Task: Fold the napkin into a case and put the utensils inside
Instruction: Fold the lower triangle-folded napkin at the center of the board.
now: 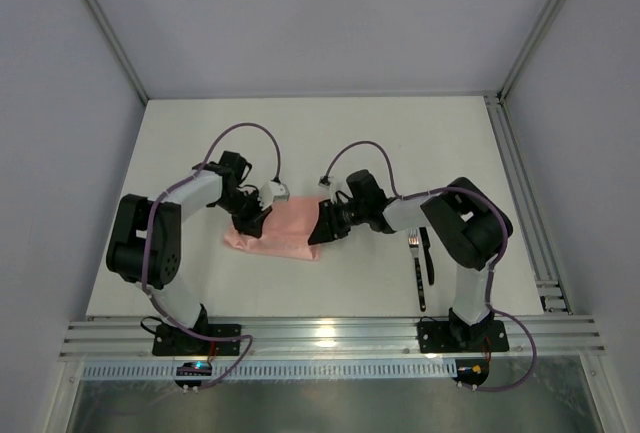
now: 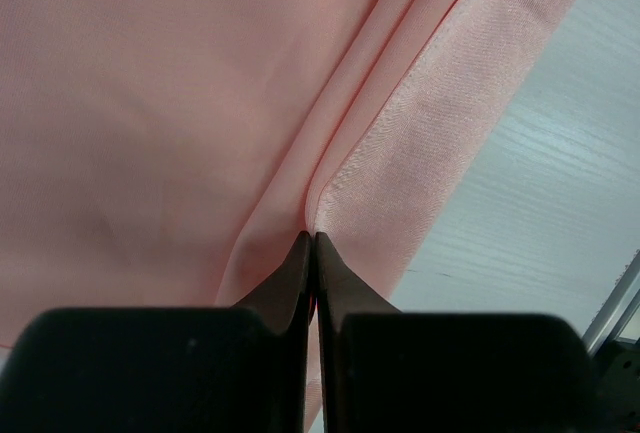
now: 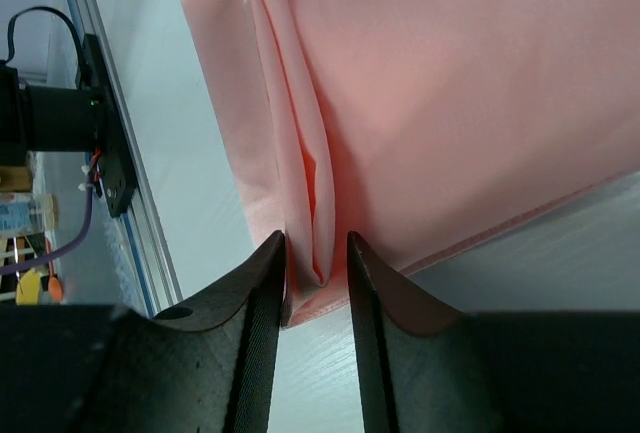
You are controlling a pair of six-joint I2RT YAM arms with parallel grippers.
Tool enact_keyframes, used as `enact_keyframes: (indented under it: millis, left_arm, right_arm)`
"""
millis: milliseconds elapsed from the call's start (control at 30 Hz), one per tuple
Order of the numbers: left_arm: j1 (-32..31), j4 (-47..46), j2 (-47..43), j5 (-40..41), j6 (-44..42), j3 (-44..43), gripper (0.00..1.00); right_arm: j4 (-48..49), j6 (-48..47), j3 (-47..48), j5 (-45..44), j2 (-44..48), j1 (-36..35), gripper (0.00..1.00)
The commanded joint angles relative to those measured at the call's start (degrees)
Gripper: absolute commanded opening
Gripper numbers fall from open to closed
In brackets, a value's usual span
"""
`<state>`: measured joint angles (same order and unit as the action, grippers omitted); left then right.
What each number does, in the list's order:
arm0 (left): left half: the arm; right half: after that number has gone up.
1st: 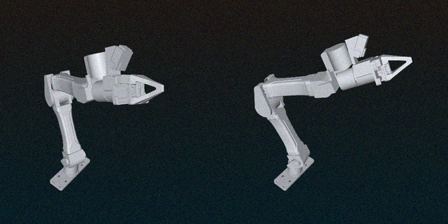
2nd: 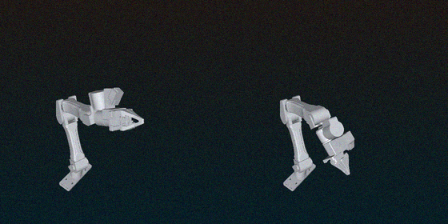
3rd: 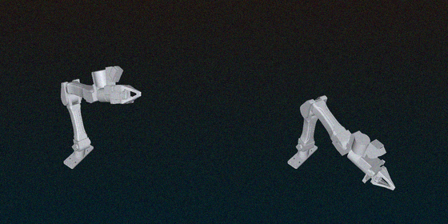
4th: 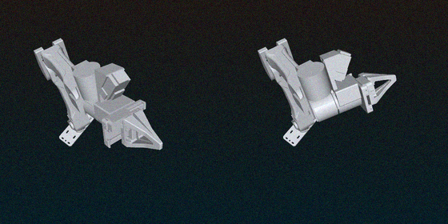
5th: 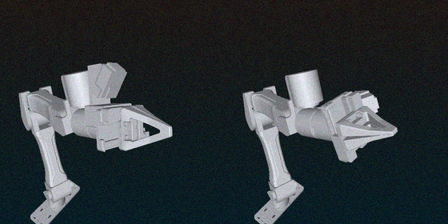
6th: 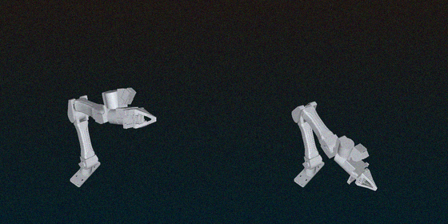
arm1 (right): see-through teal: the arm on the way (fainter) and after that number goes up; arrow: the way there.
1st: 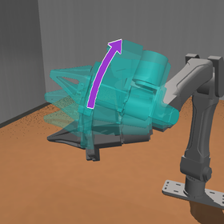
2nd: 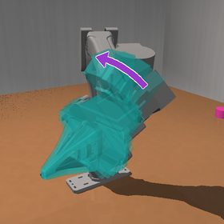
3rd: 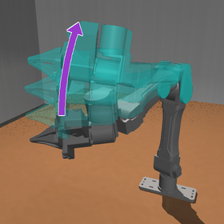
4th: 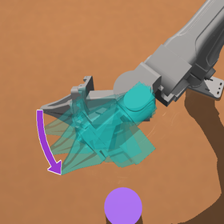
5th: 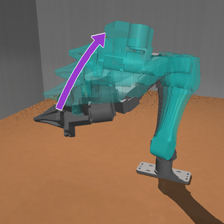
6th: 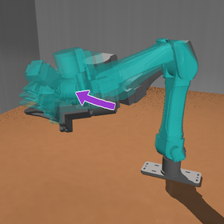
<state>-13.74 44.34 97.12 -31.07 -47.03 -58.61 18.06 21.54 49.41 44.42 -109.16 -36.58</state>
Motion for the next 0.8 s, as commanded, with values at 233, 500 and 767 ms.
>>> enact_keyframes:
  millis: [233,500,767]
  left_arm:
    - [0.29,-0.48,0.61,-1.1,-1.23,-1.07,0.0]
    - [0.38,-0.3,0.35,-2.24,-0.79,-0.89,0.0]
    - [6.17,4.17,-0.18,-10.94,-1.75,-3.7,0.0]
  right_arm:
    - [13.13,10.09,-2.47,-2.15,-0.44,1.77,0.4]
    - [15.24,13.0,-3.09,-5.05,-2.37,1.77,0.14]
    - [14.63,12.47,-3.7,-5.23,-4.12,2.21,0.04]
